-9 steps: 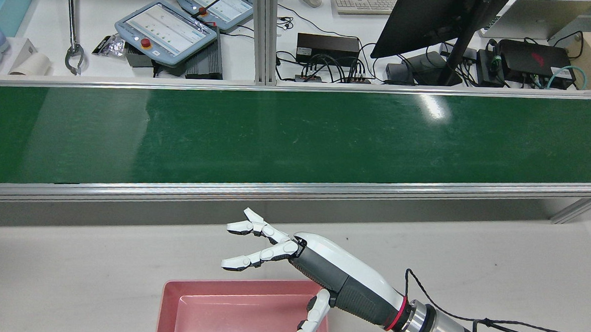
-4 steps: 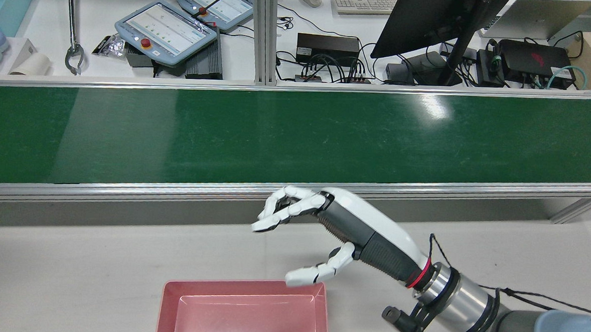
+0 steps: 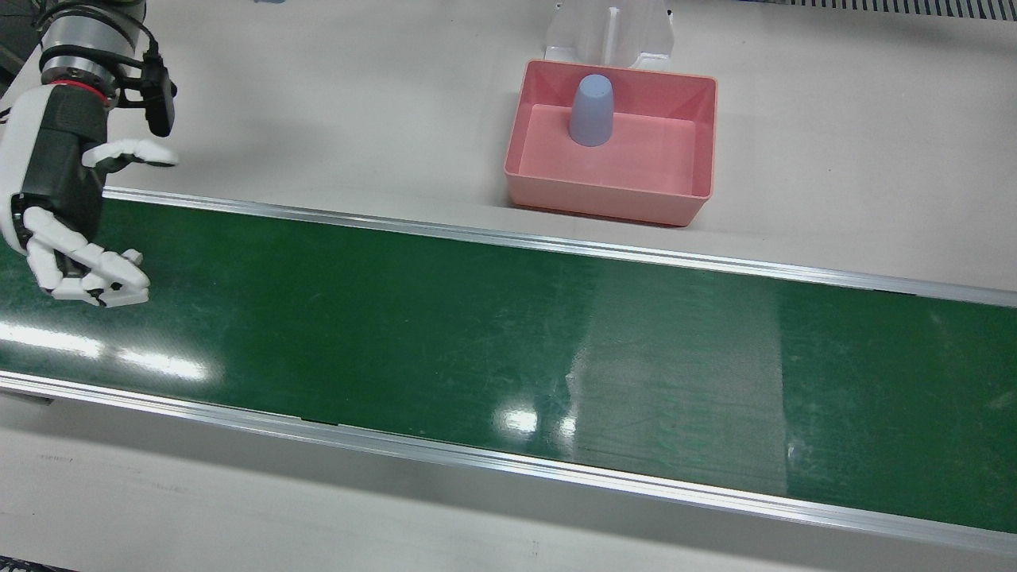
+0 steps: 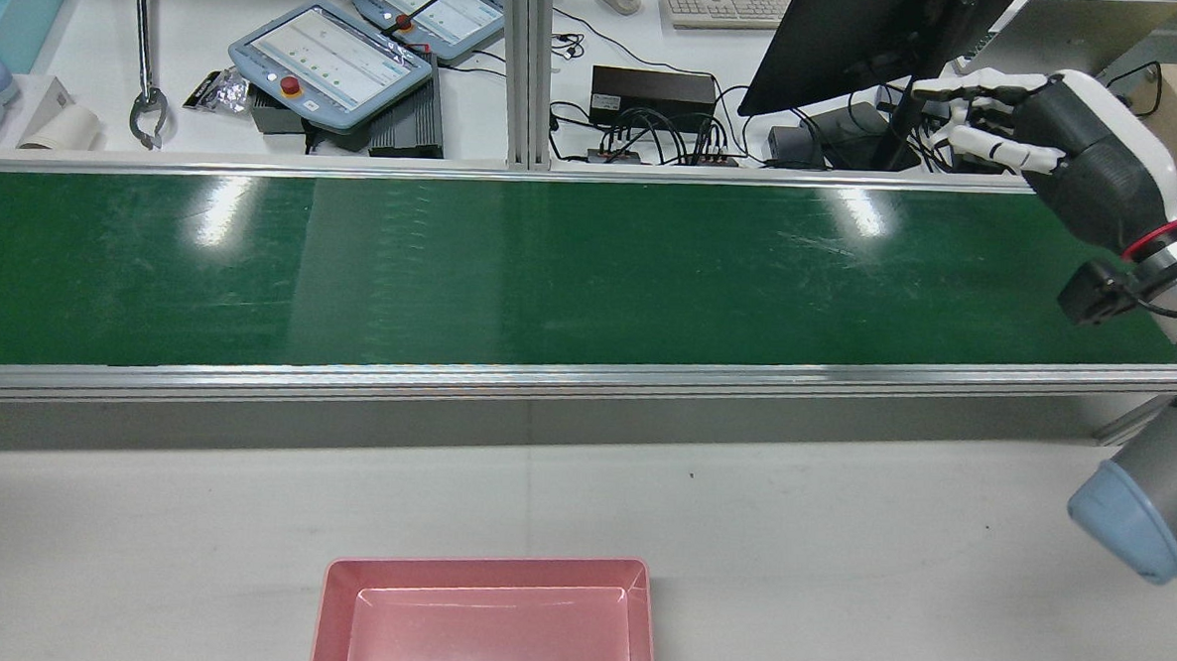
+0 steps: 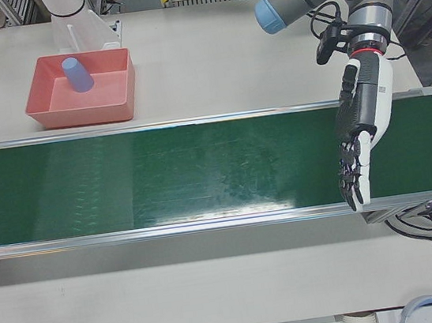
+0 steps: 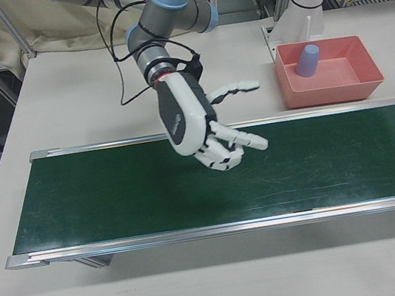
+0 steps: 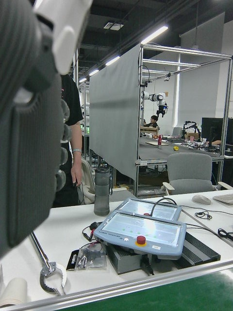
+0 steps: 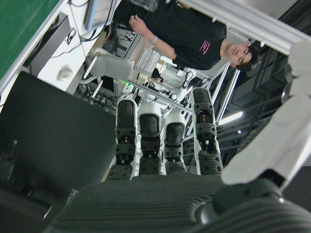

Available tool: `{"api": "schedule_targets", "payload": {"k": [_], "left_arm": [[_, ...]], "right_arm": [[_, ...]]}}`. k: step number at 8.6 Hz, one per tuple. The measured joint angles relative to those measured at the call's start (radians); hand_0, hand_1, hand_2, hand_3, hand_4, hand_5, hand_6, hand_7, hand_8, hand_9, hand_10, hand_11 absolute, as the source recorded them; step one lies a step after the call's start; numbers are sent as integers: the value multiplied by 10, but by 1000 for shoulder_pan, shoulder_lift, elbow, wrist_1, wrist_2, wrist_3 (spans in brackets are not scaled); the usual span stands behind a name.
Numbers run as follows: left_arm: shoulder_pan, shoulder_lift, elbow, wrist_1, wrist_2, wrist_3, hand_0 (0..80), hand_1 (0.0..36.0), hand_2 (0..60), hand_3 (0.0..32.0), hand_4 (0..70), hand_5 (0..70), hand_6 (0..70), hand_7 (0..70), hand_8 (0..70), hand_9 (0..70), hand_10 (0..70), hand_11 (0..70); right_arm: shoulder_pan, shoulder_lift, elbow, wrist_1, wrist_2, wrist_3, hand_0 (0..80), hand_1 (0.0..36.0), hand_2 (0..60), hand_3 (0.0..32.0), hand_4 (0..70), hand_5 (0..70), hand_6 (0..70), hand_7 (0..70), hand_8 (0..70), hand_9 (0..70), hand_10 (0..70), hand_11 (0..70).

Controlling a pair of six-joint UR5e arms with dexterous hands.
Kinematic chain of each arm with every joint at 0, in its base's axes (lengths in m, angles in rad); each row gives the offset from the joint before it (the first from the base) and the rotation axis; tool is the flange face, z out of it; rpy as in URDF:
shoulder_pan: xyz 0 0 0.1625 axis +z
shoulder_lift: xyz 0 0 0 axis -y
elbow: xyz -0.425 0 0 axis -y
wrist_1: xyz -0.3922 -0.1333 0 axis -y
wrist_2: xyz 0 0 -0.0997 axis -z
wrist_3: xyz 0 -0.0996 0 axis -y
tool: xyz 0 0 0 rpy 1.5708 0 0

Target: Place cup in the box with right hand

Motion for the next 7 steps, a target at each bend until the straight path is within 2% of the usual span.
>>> {"api": "schedule_targets", "payload": {"k": [1,2,3,4,5,6,7], "left_arm": [[0,0,0,0,-1,0,0,0,0,0,0,0,0,0,0,0,0,0],[0,0,0,0,-1,0,0,0,0,0,0,0,0,0,0,0,0,0],[0,0,0,0,-1,0,0,0,0,0,0,0,0,0,0,0,0,0],[0,0,0,0,0,0,0,0,0,0,0,0,0,0,0,0,0,0],[0,0,0,0,0,0,0,0,0,0,0,0,0,0,0,0,0,0],[0,0,0,0,0,0,0,0,0,0,0,0,0,0,0,0,0,0],[0,0,0,0,-1,0,0,0,0,0,0,0,0,0,0,0,0,0]], "right_arm": [[65,-2,-66,29,-22,18,443,84,86,0,126,27,17,8,0,0,18,38],[107,-14,-111,59,-40,31,444,51,30,0,99,24,16,8,0,0,6,21],[126,-37,-133,83,-51,43,427,44,48,0,57,23,15,6,0,2,1,12],[133,-60,-144,104,-57,52,441,40,25,0,57,25,16,10,0,7,1,13],[135,-72,-148,116,-59,57,366,104,212,0,13,25,18,16,0,10,3,16],[134,-79,-150,121,-61,59,447,34,0,0,79,25,19,22,0,12,7,21],[131,-84,-151,123,-61,61,432,42,28,0,79,25,21,30,0,18,10,25]]}}
